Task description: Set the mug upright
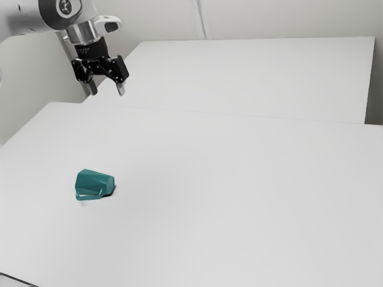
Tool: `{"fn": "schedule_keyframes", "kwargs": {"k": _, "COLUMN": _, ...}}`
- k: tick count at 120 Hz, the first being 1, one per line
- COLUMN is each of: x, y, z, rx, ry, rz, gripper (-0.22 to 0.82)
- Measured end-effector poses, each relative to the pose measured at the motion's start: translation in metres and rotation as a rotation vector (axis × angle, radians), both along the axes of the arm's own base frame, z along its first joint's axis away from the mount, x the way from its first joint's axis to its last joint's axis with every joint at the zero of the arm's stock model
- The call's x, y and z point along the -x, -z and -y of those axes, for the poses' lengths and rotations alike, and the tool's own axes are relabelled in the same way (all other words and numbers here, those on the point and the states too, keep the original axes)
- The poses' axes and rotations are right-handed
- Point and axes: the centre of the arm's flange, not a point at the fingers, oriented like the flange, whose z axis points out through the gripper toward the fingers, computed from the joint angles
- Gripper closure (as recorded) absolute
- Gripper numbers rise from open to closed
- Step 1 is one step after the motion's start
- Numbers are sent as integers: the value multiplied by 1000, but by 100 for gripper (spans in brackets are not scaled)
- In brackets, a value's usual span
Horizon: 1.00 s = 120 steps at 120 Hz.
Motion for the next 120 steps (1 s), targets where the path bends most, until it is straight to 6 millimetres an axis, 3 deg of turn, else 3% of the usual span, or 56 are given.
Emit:
{"fn": "schedule_keyframes", "kwargs": {"k": 24, "x": -4, "y": 1, "z": -15, "rx": 14, "ry": -54, "rz": 33, "gripper": 0}}
{"fn": "schedule_keyframes", "kwargs": {"k": 50, "x": 7, "y": 19, "z": -102, "rx": 141, "ry": -260, "rz": 19, "gripper": 0}}
{"fn": "schedule_keyframes", "kwargs": {"k": 68, "x": 19, "y": 43, "z": -140, "rx": 261, "ry": -347, "rz": -11, "gripper": 0}}
{"fn": "schedule_keyframes", "kwargs": {"k": 87, "x": 39, "y": 58, "z": -193, "rx": 409, "ry": -454, "rz": -1, "gripper": 0}}
{"fn": "schedule_keyframes", "kwargs": {"k": 120, "x": 69, "y": 92, "z": -243, "rx": 625, "ry": -571, "rz": -4, "gripper": 0}}
